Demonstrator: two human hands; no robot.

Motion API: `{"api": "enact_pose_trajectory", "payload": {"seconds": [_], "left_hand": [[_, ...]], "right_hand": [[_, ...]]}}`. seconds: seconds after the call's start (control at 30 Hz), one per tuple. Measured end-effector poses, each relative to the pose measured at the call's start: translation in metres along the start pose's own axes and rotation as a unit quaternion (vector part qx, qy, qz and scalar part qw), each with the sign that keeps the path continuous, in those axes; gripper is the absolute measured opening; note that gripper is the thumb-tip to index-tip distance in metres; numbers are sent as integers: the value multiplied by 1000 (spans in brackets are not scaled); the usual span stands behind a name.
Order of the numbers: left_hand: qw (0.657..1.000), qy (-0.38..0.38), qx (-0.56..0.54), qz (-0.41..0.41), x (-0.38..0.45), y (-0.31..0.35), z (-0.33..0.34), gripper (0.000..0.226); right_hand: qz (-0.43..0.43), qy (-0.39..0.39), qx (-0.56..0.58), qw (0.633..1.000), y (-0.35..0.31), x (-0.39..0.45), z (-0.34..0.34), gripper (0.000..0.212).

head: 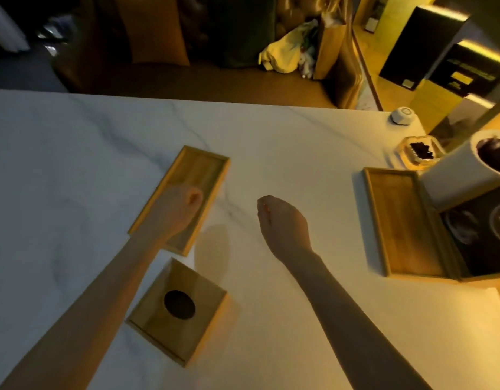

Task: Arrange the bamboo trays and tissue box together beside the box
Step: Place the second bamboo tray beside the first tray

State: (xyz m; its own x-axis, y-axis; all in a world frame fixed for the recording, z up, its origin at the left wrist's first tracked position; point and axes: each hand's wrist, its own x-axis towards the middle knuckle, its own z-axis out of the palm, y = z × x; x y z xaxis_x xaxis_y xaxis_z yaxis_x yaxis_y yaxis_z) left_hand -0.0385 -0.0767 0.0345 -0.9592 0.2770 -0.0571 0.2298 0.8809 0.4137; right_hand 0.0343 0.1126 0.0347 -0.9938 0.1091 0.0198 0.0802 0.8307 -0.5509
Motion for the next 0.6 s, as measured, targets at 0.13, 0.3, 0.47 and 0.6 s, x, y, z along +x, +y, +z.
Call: {"api": "enact_pose_trajectory", "payload": {"seconds": [0.13,0.3,0.47,0.6], "left_hand": [[998,30,54,-25,11,-65,9,34],[992,-13,114,-44,17,-128,31,50],[990,-47,73,-108,12,-162,48,48],[990,5,-9,-144,8,-167,53,40]], "right_hand": [[21,-92,4,996,-23,11,45,43],[37,-218,-92,971,-33,22,104,56],[54,-293,-107,949,-44,25,142,65],[62,-301,-64,949,-49,25,154,64]]}}
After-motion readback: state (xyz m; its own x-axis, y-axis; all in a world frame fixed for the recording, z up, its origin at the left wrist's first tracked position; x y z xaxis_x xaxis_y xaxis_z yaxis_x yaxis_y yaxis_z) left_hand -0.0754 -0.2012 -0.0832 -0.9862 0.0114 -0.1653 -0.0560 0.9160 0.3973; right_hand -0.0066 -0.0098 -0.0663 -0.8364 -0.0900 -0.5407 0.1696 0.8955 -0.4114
